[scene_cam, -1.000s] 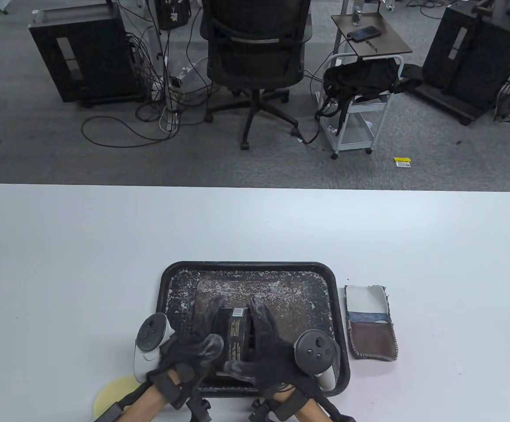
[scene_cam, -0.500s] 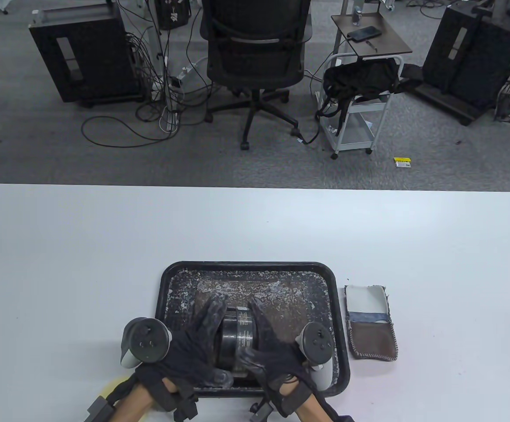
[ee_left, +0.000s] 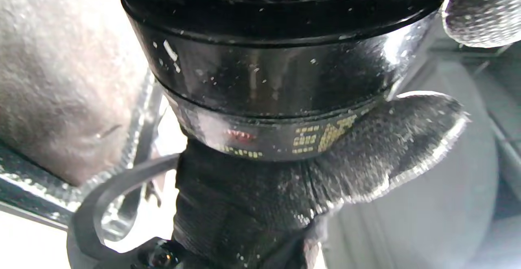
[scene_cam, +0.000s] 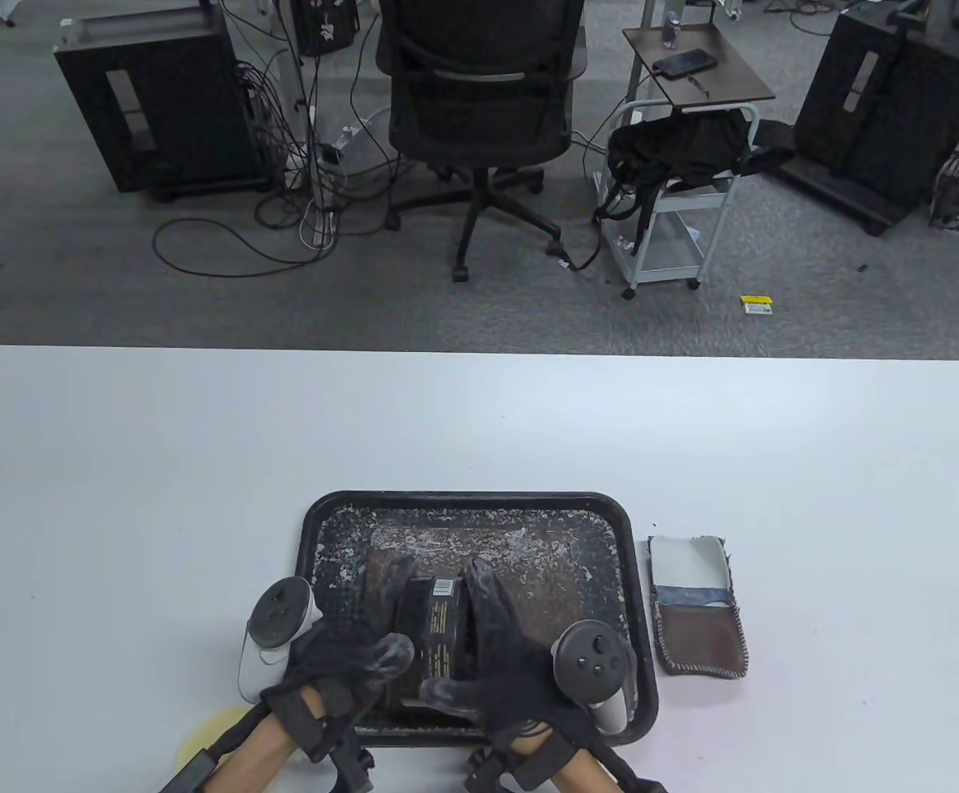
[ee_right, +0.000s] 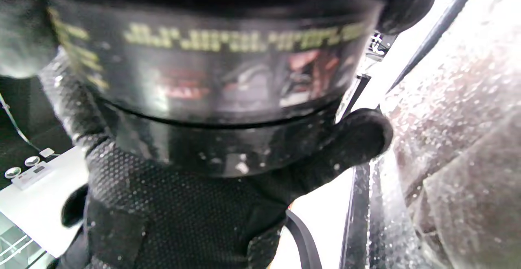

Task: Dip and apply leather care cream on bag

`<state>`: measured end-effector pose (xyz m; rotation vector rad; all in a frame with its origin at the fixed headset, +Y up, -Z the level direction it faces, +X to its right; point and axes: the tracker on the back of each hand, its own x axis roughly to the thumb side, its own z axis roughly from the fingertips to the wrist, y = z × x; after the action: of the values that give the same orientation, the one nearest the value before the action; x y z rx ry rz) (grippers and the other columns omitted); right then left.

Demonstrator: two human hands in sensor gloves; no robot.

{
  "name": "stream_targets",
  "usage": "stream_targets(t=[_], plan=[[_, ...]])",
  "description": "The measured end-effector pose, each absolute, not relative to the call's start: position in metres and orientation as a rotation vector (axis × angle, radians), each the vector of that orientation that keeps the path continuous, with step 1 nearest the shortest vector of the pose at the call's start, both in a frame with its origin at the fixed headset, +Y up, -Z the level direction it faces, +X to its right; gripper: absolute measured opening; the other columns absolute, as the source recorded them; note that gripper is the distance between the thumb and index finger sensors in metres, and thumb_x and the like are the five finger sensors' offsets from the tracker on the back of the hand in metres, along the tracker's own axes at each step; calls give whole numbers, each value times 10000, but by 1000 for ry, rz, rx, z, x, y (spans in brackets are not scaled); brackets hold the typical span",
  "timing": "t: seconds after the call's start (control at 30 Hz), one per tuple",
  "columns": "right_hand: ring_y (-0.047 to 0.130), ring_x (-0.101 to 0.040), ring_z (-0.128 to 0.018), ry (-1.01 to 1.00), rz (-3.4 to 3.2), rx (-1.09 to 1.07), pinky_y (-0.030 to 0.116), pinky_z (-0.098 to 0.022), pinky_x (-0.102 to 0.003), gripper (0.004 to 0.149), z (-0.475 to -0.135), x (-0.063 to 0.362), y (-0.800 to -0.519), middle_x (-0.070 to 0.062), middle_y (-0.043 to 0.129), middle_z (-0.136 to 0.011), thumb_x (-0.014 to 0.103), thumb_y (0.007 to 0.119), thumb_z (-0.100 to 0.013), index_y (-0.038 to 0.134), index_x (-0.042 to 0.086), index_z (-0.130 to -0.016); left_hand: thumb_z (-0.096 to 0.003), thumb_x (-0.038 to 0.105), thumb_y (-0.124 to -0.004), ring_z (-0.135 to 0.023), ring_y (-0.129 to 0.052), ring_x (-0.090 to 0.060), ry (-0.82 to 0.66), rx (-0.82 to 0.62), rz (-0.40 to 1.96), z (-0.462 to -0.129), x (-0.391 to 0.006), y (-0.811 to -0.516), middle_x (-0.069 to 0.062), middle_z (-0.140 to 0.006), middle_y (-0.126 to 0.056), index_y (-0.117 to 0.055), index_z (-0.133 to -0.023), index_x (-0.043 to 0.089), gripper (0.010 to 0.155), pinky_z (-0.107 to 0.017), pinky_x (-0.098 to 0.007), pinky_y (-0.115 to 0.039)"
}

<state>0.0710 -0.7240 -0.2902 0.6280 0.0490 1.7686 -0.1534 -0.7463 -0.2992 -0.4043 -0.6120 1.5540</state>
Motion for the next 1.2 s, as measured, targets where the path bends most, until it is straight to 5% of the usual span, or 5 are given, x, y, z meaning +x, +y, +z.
stream_targets(t=[0.13,0.33,0.77,0.9,1.2], plan=[[482,-637,-933,206,1547,515,674,-587,-684,1146,-296,75,-737,-261,229,-1104,726,827,-343,179,174,-1110,-311,748,-854,-1057,-57,-416,-763,-164,1281,-297,-157,-727,17,-1103,56,-20,-1003,405,1137,-698,-750,-346],[473,-643,-930,301,1438,515,672,-590,-681,1145,-296,73,-744,-274,210,-1100,735,806,-360,158,161,-1110,-302,708,-897,-1083,-236,-439,-808,-24,1071,-289,-153,-720,21,-1141,-53,-80,-1013,440,1116,-691,-689,-559],[451,-635,-953,-8,1825,649,637,-609,-703,1151,-291,76,-724,-240,220,-1116,693,857,-318,191,193,-1112,-336,825,-763,-1032,-318,-478,-528,-475,1652,-301,-148,-764,-95,-1126,-116,-86,-1041,307,1106,-654,-667,-569],[472,-633,-946,62,1711,576,658,-602,-691,1148,-294,77,-730,-246,231,-1113,710,842,-328,189,182,-1112,-323,773,-821,-1048,-69,-428,-667,-299,1502,-302,-152,-745,-26,-1111,17,-49,-1025,359,1122,-689,-743,-360],[463,-642,-937,238,1465,517,657,-600,-690,1140,-296,74,-741,-265,208,-1105,721,815,-356,165,167,-1112,-313,687,-907,-1078,-217,-436,-801,-30,1110,-292,-153,-723,6,-1135,-44,-89,-1014,445,1104,-692,-690,-548]])
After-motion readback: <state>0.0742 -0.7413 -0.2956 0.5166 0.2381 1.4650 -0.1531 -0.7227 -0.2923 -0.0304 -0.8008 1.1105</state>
